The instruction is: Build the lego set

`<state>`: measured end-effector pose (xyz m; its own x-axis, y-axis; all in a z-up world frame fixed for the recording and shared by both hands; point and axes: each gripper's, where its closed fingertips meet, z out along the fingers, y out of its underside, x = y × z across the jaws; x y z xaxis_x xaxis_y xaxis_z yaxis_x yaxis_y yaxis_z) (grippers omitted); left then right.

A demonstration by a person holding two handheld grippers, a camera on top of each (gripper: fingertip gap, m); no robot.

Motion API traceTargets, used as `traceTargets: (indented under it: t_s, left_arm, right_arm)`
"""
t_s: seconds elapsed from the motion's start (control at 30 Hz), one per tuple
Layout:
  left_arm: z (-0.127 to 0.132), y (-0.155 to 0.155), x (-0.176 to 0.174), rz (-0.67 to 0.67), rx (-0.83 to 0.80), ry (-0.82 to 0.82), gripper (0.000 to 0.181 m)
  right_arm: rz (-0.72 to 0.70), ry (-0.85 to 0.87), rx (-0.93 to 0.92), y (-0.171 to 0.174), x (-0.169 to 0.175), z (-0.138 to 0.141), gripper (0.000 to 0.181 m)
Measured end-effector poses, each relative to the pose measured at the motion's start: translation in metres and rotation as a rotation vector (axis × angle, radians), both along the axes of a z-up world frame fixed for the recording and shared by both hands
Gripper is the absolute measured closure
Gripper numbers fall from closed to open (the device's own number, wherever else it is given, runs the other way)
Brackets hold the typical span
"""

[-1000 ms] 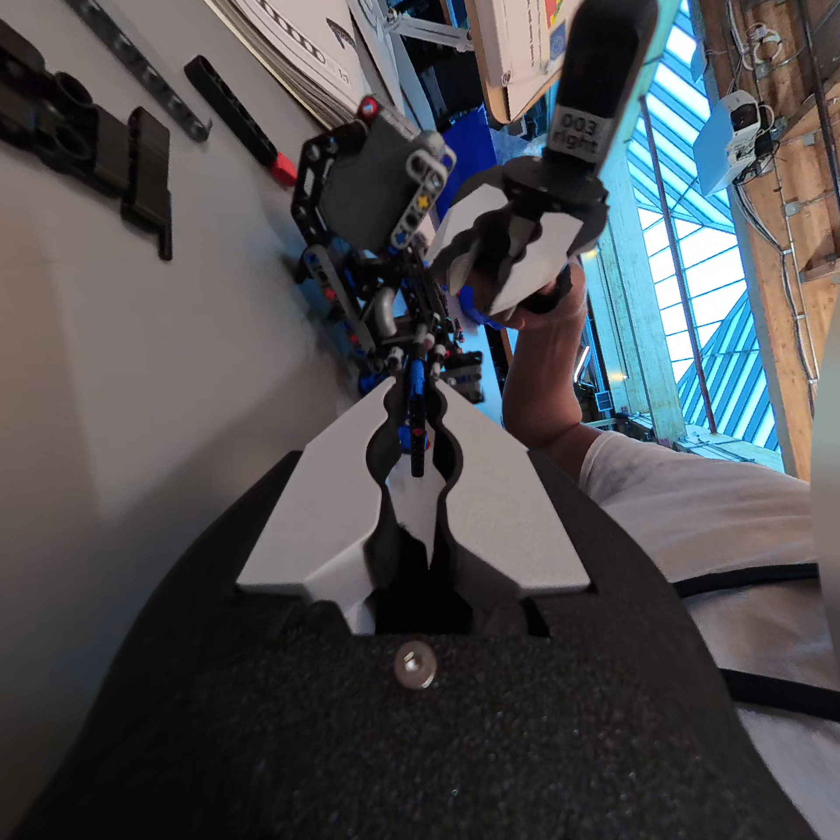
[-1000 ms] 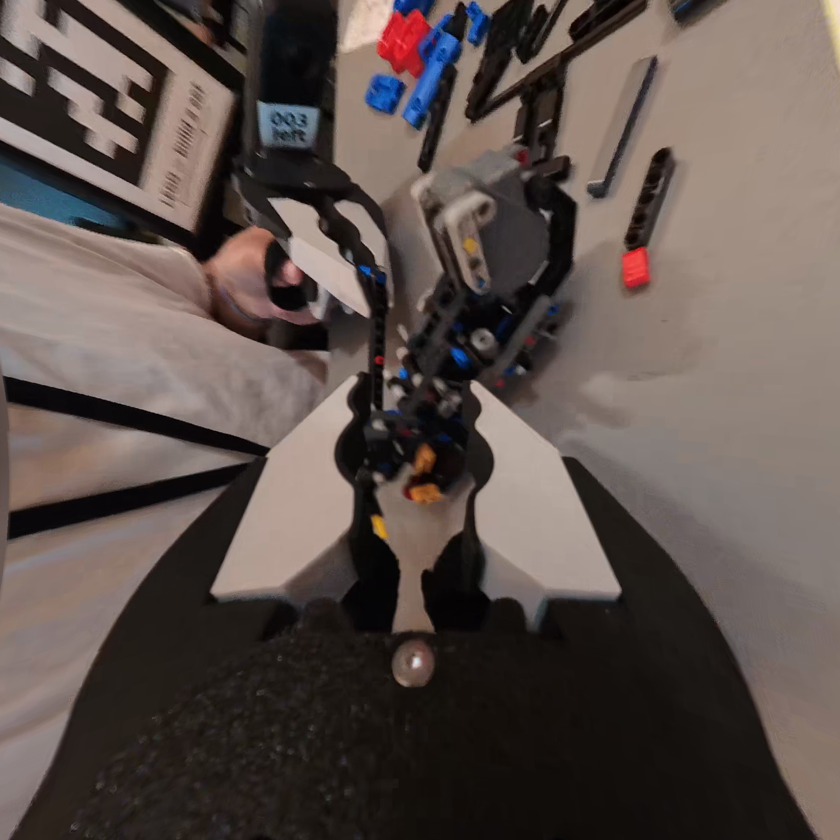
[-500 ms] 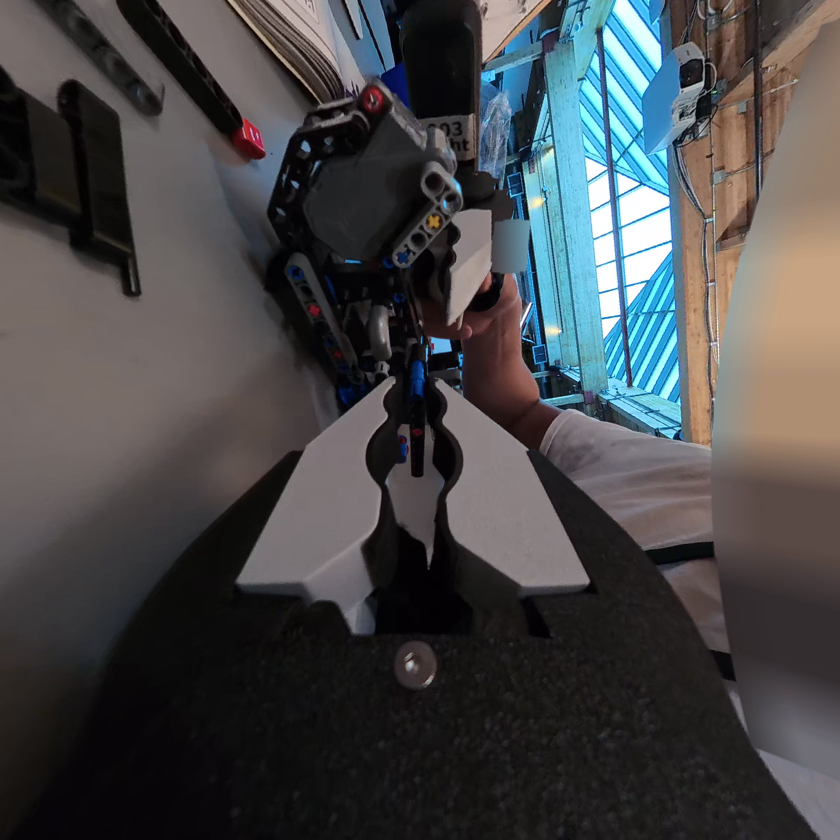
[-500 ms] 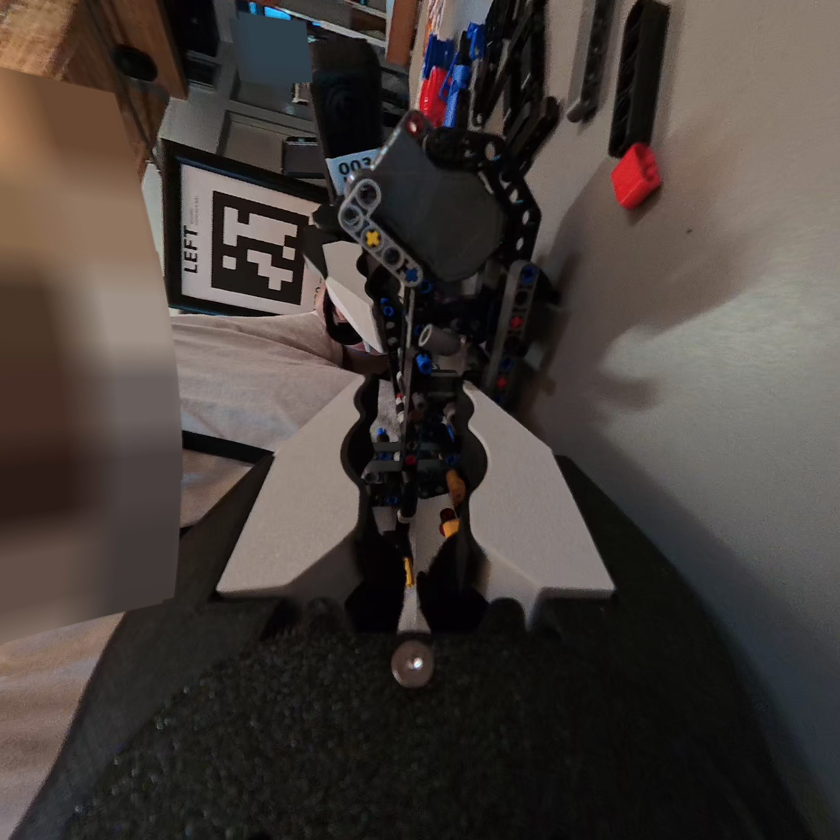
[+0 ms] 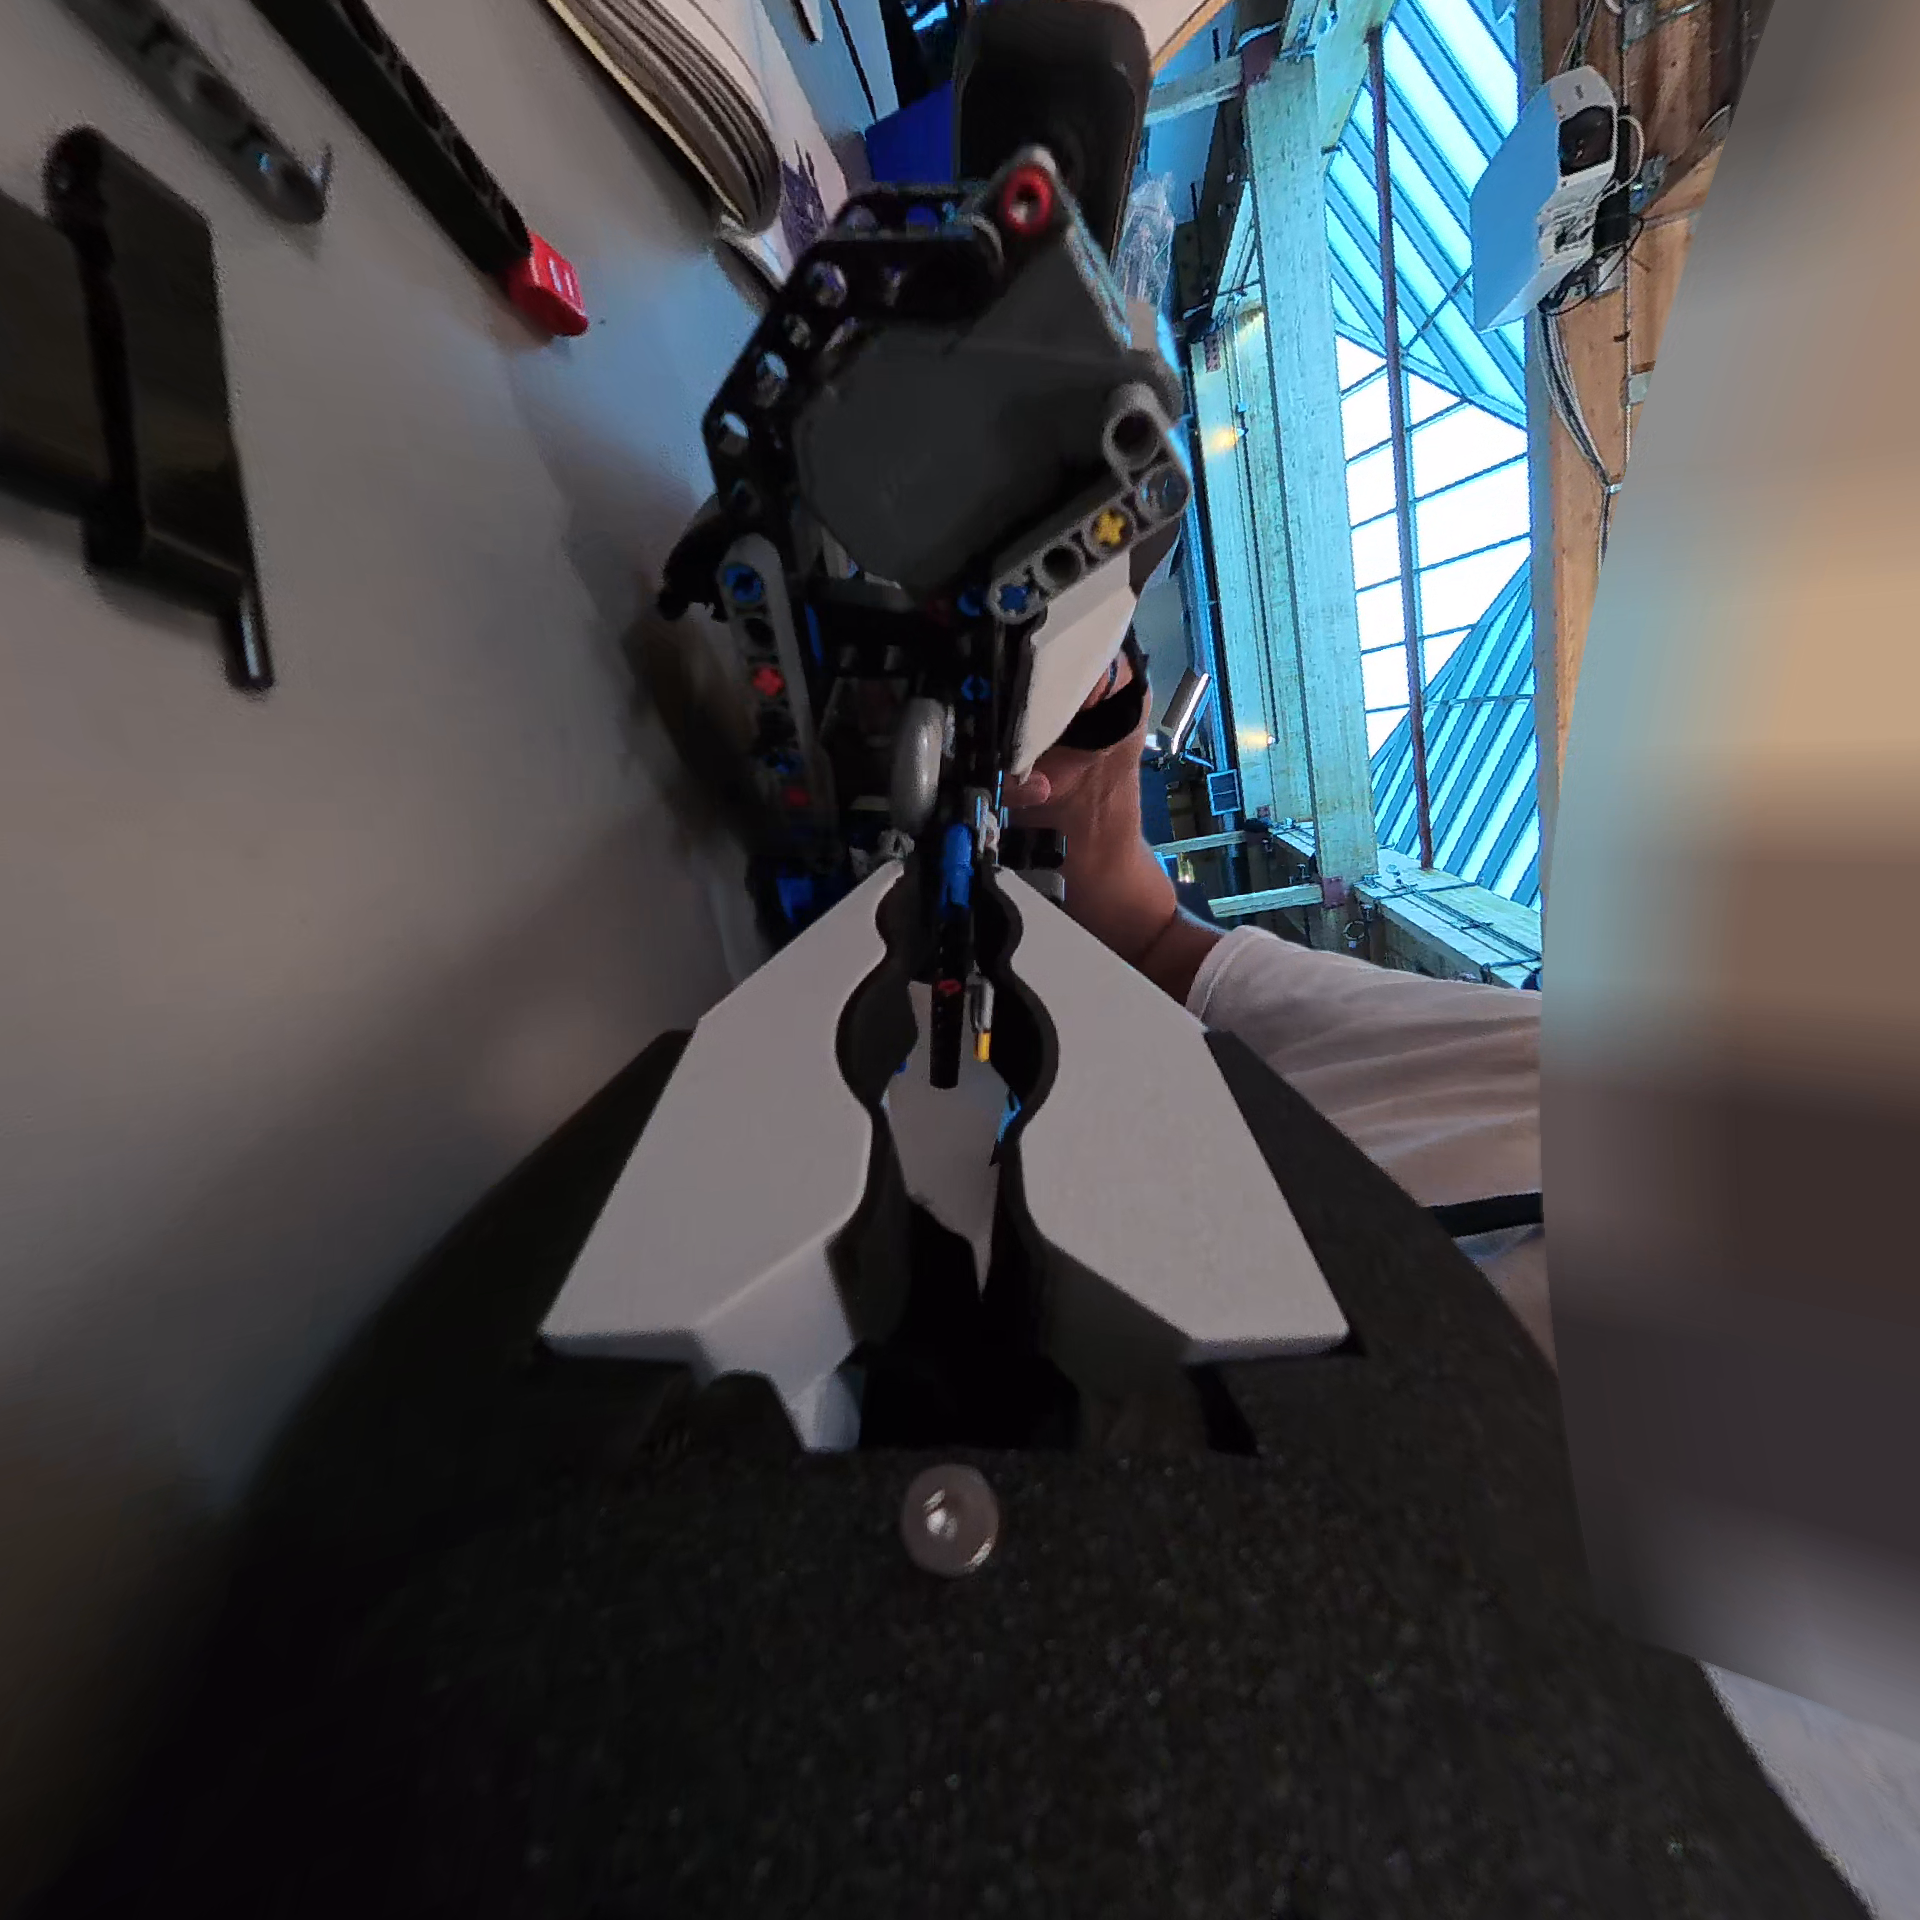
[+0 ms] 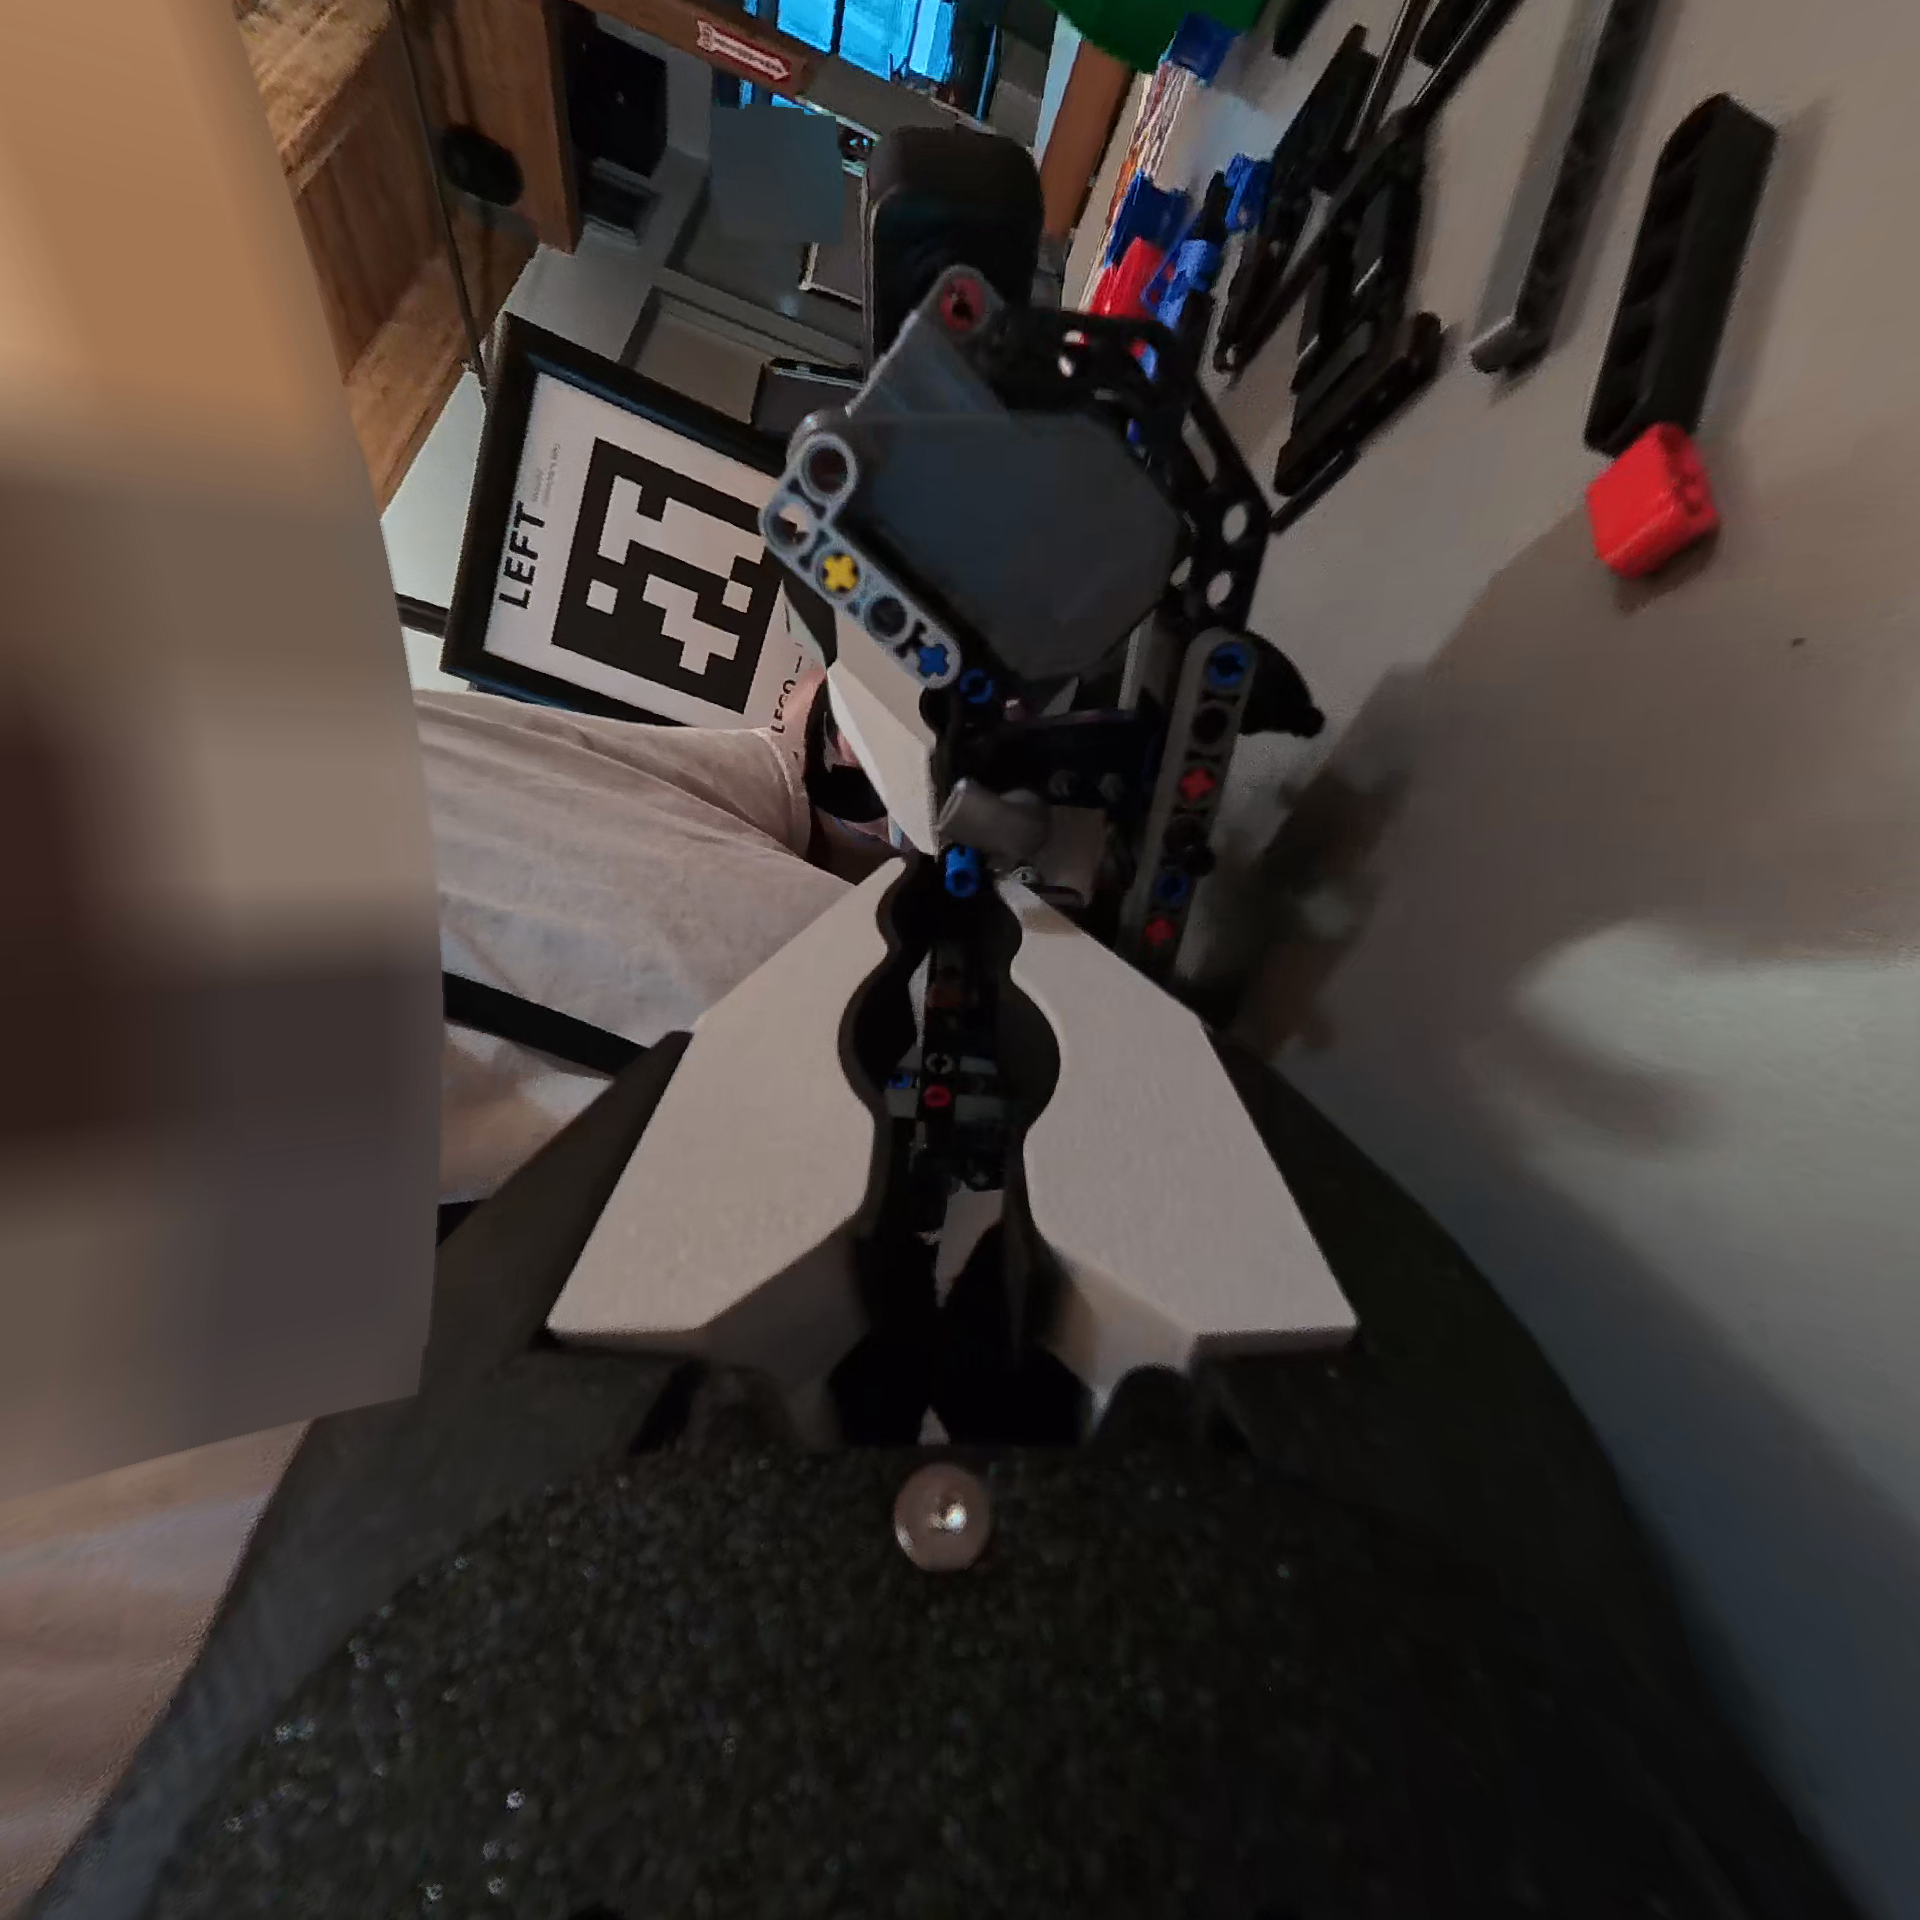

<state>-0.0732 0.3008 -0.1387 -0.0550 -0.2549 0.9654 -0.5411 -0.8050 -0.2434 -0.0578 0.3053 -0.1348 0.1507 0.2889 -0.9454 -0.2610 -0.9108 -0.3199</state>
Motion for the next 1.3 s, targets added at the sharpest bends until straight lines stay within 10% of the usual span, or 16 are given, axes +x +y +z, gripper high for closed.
traceTargets:
  t_s: [1.3]
  left_arm:
    - [0.015, -0.019, -0.005, -0.186, 0.020, -0.107, 0.176]
  right_arm:
    - [0.083, -0.200, 0.120, -0.021, -0.011, 0.010, 0.175]
